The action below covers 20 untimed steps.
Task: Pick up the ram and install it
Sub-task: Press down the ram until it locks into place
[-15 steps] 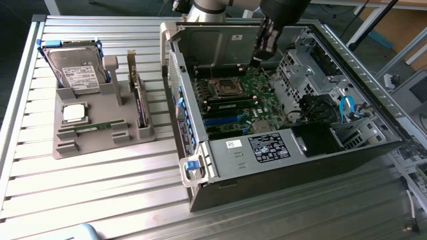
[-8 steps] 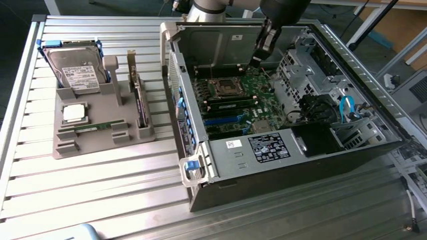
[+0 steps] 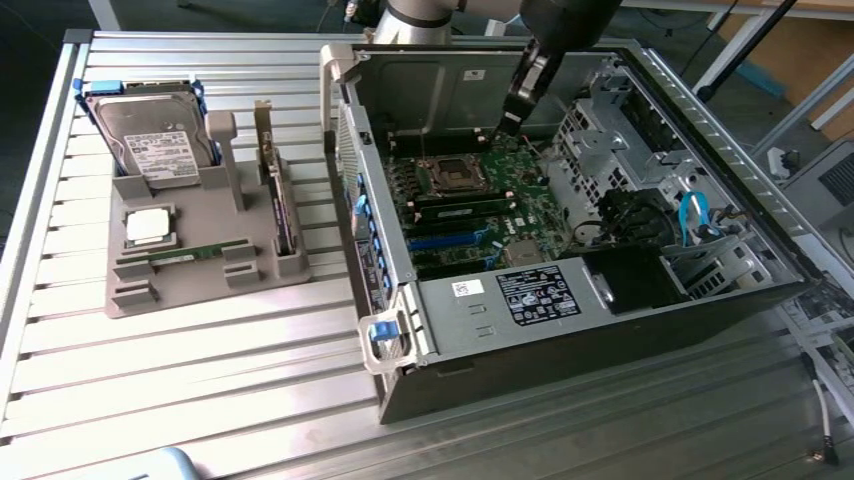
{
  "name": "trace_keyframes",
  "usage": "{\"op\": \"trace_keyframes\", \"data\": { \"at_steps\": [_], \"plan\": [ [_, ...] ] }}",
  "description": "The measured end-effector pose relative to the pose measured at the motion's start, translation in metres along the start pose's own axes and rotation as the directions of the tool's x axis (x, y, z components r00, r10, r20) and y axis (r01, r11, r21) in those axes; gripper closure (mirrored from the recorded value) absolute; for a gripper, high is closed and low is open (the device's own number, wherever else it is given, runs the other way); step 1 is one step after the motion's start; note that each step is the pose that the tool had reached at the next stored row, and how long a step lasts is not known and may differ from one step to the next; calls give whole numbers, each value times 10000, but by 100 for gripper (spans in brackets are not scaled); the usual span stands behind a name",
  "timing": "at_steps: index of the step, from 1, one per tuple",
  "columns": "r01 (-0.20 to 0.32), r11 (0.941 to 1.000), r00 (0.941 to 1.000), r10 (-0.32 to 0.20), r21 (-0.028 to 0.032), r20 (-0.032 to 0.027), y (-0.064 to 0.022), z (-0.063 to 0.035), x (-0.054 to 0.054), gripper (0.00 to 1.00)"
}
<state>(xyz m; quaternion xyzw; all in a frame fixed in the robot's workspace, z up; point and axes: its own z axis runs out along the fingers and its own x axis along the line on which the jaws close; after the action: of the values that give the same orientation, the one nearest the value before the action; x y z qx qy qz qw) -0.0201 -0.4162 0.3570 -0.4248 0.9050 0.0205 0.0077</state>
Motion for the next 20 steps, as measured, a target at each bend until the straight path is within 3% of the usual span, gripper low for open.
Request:
{"op": "trace_keyframes", "data": {
  "at_steps": [5,9,13,20],
  "plan": [
    [-770,9970,9970,770,23,25,0,1,0,89],
    [-1382,9904,9904,1382,41,45,0,2,0,89],
    [-2047,9788,9788,2047,58,69,0,3,0,89],
    [-3167,9485,9485,3166,84,113,0,5,0,89]
  ]
}}
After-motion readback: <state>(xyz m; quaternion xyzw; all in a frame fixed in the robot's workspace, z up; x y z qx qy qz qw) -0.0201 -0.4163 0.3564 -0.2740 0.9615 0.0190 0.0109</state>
